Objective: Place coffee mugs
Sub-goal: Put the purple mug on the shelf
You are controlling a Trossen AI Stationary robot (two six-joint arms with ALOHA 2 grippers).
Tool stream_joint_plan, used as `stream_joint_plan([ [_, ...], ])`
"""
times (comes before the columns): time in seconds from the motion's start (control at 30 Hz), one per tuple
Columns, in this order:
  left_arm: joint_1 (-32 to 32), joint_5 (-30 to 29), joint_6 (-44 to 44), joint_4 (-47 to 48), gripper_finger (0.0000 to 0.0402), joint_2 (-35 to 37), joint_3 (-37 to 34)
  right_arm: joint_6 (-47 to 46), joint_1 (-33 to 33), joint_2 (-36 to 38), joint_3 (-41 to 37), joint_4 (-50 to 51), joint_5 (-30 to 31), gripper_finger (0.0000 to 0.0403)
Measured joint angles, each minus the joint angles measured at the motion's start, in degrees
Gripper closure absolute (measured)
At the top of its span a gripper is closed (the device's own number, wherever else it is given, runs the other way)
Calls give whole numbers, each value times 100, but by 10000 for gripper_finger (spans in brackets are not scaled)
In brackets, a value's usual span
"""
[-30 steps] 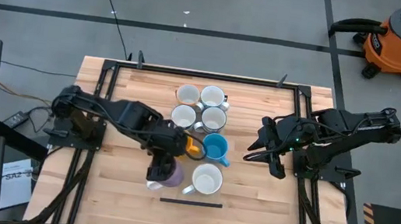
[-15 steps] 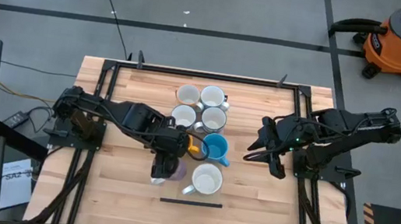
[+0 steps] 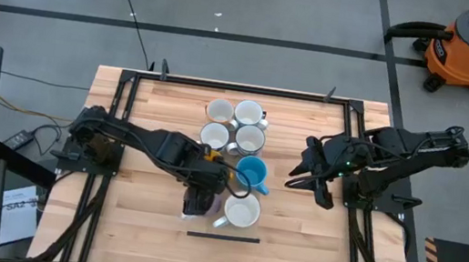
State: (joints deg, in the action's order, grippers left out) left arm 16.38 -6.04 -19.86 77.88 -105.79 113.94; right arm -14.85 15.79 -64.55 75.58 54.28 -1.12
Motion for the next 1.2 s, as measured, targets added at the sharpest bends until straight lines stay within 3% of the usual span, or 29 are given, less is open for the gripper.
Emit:
stream_joint_plan([
  [0.63,-4,-8,12,-30,374,-339,1,1,0,0,-1,-61,1,238],
  [1.2,37,-15,-43,-185,347,-339,1,1,0,0,-1,-63,1,238],
])
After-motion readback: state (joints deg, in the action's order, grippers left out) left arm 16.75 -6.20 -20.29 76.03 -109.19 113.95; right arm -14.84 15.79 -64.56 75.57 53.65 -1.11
